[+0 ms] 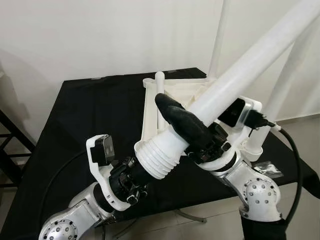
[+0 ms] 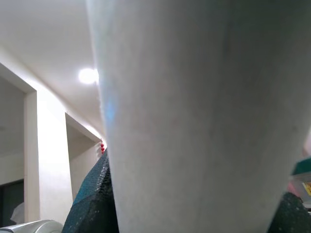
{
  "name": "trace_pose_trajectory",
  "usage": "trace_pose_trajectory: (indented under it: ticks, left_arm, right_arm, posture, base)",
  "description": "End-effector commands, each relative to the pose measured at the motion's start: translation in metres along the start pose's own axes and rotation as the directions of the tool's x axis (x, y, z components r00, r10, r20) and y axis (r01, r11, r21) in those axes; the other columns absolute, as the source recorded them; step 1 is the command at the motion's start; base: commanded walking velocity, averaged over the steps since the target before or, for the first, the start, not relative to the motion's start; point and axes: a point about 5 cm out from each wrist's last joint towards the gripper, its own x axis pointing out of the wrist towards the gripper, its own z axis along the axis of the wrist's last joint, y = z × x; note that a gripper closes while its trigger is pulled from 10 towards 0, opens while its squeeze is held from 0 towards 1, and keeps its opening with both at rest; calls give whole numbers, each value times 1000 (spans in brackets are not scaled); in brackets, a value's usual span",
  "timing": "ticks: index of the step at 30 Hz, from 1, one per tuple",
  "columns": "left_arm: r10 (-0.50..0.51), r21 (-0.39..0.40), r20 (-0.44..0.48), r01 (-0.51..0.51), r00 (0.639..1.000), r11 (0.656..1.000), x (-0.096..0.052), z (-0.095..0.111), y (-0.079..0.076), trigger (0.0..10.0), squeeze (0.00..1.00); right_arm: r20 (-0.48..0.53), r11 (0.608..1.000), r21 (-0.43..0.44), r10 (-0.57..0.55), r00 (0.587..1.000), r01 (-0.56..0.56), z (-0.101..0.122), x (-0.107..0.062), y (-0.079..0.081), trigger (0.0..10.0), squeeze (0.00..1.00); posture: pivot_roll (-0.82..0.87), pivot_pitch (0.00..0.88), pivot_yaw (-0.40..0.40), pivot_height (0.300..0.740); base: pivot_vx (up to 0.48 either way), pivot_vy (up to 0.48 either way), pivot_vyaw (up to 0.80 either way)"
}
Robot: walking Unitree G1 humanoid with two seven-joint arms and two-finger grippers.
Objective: Building children table
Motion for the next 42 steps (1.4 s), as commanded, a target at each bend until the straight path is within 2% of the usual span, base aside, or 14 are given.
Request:
trace_pose_trajectory:
  ticks: [1,7,14,20,23,25,26,27,28,29,31,33,34,42]
  left_arm:
    - [-51,-43,-78,48,996,998,6,-13,-6,10000,1000]
    - [-15,-10,-154,14,988,1000,-5,-16,-10,10000,1000]
    - [158,151,-227,-126,961,980,-32,1,-1,10000,1000]
    - [335,312,-233,-256,913,915,-59,27,8,10000,1000]
    - [509,470,-121,-402,852,786,-64,53,25,10000,1000]
    - [535,492,-94,-428,839,758,-64,58,28,10000,1000]
    - [600,522,-6,-509,800,685,-62,69,37,10000,1000]
    - [636,531,52,-560,770,635,-61,76,42,10000,325]
    - [636,531,52,-560,770,635,-61,76,42,10000,325]
    - [677,551,122,-617,726,562,-59,84,48,10000,0]
    - [720,608,237,-678,653,414,-53,94,54,10000,0]
    - [730,608,277,-702,625,370,-52,97,56,10000,0]
    - [740,627,300,-709,602,323,-50,97,58,10000,0]
    - [778,722,322,-672,539,167,-51,86,67,10000,0]
  right_arm:
    - [42,997,-52,-49,998,52,8,3,-7,0,0]
    - [52,984,-130,-113,992,119,22,5,-14,0,0]
    - [87,939,-222,-248,965,262,43,1,-28,0,0]
    - [146,888,-284,-331,932,360,65,-4,-34,0,0]
    - [28,732,-422,-578,815,534,59,-18,-59,0,0]
    - [7,696,-454,-622,783,556,57,-21,-63,0,0]
    - [-37,616,-528,-704,709,585,51,-32,-71,0,0]
    - [-61,565,-575,-750,658,591,47,-39,-75,0,0]
    - [-61,565,-575,-750,658,591,47,-39,-75,0,0]
    - [-81,507,-628,-797,599,590,42,-50,-79,0,0]
    - [-92,442,-670,-846,525,597,34,-67,-80,0,0]
    - [-93,434,-669,-855,511,604,31,-72,-79,549,0]
    - [-107,436,-676,-855,507,593,26,-77,-76,10000,0]
    - [-240,501,-734,-823,515,458,-14,-94,-53,10000,0]
  posture:
    - [-91,0,-6,740]
    - [-92,0,0,740]
    - [-84,0,-3,740]
    - [-81,0,-2,740]
    - [-82,0,-6,740]
    - [-82,0,-6,740]
    - [-81,0,-8,740]
    - [-81,0,-8,740]
    - [-81,0,-8,740]
    - [-82,0,-9,740]
    - [-83,0,-11,740]
    - [-85,0,-11,740]
    - [-85,0,-9,740]
    - [-88,0,4,740]
  base:
    - [0,0,0]
    - [0,0,0]
    - [0,0,0]
    - [0,0,0]
    - [0,0,0]
    - [0,0,0]
    - [0,0,0]
    - [0,0,0]
    - [0,0,0]
    - [0,0,0]
    - [0,0,0]
    - [0,0,0]
    - [0,0,0]
    - [0,0,0]
